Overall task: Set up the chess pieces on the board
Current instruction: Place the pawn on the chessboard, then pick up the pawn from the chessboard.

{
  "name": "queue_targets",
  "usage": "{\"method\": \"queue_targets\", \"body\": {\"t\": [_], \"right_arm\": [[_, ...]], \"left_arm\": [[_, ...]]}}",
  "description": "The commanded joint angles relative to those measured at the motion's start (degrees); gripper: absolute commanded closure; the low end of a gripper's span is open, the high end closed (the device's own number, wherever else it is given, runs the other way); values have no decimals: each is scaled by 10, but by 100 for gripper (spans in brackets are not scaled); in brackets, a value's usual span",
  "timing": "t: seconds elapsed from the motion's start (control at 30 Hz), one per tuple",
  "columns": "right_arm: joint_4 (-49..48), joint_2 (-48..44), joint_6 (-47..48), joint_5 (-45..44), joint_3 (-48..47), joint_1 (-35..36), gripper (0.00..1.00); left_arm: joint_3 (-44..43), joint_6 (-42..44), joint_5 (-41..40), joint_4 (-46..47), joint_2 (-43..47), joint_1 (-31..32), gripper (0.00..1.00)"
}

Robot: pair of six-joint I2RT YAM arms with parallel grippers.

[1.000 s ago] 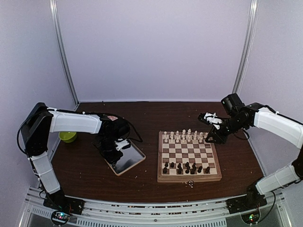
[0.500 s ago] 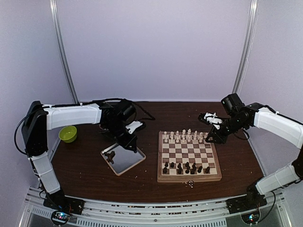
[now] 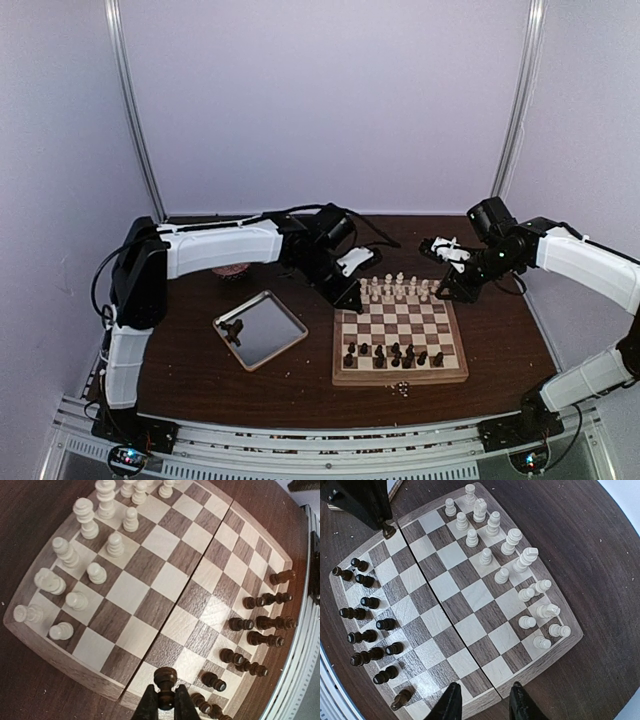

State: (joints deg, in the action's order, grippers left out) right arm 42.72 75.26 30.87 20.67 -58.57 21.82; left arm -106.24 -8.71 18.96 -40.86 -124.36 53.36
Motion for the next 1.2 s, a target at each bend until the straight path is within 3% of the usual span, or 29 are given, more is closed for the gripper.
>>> {"method": "queue_targets", "body": {"t": [0.0, 0.33, 0.6, 0.83, 1.17], "right_arm": [[-8, 2, -3, -16, 4, -2, 66], [-8, 8, -4, -18, 2, -2, 65], [-5, 8, -6, -15, -1, -2, 65], [15, 8, 3, 10, -30, 10, 62], [59, 141, 19, -22, -138, 158, 62]], "left_arm": [[-47, 53, -63, -55, -35, 23, 89], [-92, 76, -118, -94, -80, 49, 87], [-115, 79, -101, -101, -61, 48, 70], [-90, 101, -152, -129, 54, 11, 68], [94, 93, -236, -62, 250, -131, 62]]}}
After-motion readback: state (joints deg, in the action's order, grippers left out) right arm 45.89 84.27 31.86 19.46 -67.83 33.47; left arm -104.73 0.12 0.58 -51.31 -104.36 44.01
